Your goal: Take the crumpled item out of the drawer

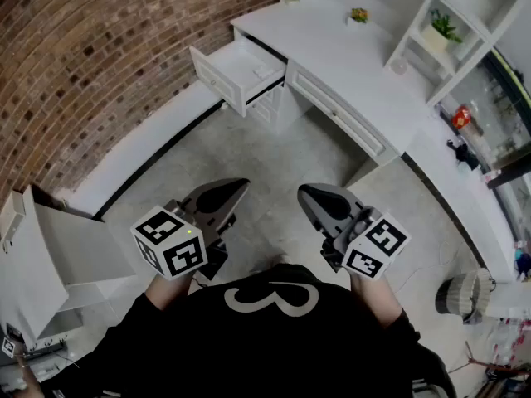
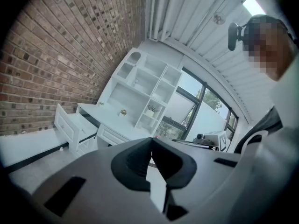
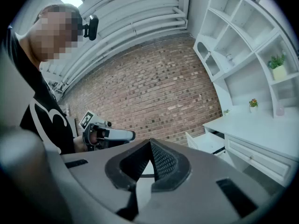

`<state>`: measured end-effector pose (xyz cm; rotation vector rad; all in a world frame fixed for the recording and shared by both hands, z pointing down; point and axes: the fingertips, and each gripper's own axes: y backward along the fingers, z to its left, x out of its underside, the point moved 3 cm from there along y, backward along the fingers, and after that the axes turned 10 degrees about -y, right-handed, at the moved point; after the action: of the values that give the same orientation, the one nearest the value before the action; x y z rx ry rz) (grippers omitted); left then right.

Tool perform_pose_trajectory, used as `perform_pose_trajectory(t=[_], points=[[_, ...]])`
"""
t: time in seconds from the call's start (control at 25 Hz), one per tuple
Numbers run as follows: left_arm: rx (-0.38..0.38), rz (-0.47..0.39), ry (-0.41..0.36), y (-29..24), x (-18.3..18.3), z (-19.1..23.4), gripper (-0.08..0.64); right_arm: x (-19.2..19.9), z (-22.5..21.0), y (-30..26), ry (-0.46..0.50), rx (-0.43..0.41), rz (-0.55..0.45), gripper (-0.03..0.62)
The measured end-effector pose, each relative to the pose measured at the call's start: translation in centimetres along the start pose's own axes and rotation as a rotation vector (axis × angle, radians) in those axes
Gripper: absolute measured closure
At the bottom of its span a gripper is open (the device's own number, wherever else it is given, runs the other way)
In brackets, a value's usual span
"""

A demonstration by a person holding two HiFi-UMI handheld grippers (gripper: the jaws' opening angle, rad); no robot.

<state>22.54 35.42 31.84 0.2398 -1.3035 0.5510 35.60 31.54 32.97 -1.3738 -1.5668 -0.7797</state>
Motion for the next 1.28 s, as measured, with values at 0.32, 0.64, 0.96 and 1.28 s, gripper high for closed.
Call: perform_pose_trajectory(t=[0.32,0.64,0.96,1.28], points=[[-0.008,-0.041,-0.057,3.8,-1.5,-2.3,0.557,-1.3,3.9,0.6,0.052,-0.024,-0.025,0.583],[-0.044,-0.074,-0.077,6.5,-2.0,-3.0,0.557,-2.0,6.5,0.4,0.088,-0.058,-0.041,0.583],[-0.102,-0.087,-0.095,8.6,-2.9,-2.7,0.557,-2.8,7.3,-1.3,0.113,-0.086,-0.061,0.581],[-0.156,-0.092,-0.084,9.6,-3.2,0.0,0.557,-4.3,6.2,-3.8,0.157,-0.089,-0.070,0.353]])
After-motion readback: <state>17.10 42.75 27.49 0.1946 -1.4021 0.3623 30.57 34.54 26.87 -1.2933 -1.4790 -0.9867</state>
